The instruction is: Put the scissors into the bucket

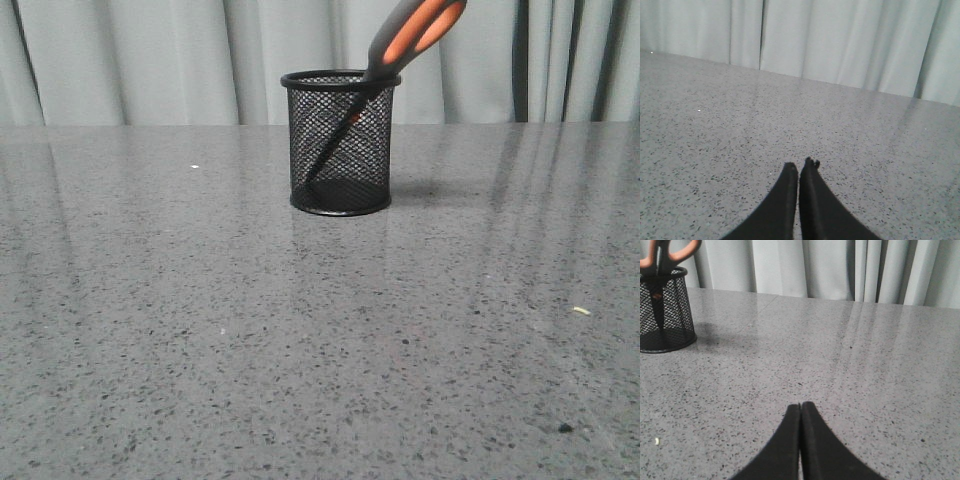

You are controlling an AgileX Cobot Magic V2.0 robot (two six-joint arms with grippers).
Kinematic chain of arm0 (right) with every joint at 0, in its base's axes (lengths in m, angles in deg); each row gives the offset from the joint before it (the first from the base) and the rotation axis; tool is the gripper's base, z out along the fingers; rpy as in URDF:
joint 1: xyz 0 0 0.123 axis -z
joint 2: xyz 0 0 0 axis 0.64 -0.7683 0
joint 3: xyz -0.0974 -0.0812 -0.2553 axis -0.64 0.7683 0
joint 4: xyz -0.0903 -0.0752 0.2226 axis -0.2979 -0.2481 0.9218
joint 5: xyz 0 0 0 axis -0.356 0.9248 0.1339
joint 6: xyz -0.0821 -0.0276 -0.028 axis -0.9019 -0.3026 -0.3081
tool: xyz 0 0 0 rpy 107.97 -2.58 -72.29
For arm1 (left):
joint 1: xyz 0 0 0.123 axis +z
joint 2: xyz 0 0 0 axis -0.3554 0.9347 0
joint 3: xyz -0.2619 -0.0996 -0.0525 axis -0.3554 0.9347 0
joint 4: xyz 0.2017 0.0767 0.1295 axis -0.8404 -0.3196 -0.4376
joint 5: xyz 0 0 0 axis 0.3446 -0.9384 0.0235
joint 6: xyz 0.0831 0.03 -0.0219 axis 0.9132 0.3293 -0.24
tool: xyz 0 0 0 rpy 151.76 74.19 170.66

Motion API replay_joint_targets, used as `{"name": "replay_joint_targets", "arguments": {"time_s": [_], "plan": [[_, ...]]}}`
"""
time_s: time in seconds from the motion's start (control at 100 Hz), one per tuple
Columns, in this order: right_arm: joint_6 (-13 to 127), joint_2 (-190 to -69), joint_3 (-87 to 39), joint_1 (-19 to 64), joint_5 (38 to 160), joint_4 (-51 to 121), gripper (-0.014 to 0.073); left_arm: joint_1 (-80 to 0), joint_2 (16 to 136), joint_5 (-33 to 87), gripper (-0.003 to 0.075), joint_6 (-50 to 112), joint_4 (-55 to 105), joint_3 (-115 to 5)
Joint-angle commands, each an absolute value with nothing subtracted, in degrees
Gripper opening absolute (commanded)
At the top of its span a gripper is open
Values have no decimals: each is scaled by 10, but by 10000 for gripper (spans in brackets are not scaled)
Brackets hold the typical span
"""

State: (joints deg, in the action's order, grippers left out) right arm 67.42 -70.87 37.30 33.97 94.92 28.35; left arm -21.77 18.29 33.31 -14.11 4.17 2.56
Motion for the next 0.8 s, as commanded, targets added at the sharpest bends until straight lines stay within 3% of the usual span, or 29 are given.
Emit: {"name": "replay_joint_targets", "arguments": {"time_s": [0.0, 0.79], "plan": [[677, -695, 376, 343, 928, 270, -74, -220, 167, 377, -20, -145, 47, 49], [677, -695, 376, 343, 961, 268, -74, -220, 167, 377, -20, -145, 47, 49]]}}
